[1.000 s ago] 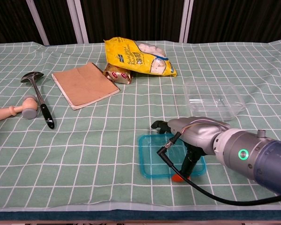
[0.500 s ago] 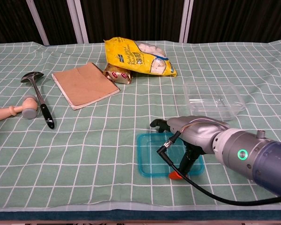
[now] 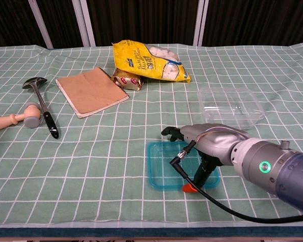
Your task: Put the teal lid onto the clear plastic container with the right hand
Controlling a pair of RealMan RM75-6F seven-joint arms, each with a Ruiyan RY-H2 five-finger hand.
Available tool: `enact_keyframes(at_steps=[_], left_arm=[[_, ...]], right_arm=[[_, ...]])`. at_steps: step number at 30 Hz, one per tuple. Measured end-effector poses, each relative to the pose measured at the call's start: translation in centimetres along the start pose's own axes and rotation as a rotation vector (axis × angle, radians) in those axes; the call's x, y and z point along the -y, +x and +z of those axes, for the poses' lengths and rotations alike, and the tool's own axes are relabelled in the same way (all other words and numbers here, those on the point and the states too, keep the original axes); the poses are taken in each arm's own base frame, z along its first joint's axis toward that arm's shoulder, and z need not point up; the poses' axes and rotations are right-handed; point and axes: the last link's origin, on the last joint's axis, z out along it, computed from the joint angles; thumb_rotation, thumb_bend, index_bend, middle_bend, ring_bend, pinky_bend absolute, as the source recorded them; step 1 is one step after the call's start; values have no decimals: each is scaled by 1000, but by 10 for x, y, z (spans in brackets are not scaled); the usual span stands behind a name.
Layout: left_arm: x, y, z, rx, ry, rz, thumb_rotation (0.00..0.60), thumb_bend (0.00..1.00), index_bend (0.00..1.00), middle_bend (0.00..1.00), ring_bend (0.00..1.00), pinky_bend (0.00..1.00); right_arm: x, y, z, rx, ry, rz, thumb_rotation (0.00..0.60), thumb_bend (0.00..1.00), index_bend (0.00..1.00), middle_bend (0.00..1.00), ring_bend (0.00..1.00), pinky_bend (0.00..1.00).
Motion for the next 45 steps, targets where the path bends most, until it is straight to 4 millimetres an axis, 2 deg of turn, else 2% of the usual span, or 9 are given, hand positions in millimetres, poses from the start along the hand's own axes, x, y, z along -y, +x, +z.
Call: enact_keyframes(at_steps=[15, 27, 36, 45], left_arm=[[0, 0, 0, 0, 0, -1, 600, 321, 69, 0, 0, 0], [0, 1, 0, -2, -1, -3, 600, 321, 69, 0, 0, 0], [-1, 0, -1, 2, -2, -1, 600, 321, 69, 0, 0, 0], [-1, 0, -1, -2, -3, -1, 600, 321, 69, 0, 0, 0]], right_arm=[[3, 9, -5, -8, 19, 1, 600, 251, 31, 478, 101, 0], [4, 19, -19, -10, 32, -2, 600, 251, 32, 478, 101, 0], [2, 38, -37, -37, 27, -19, 600, 251, 32, 478, 101, 0], [-10, 74, -50, -102, -12, -22, 600, 251, 31, 485, 101, 0]])
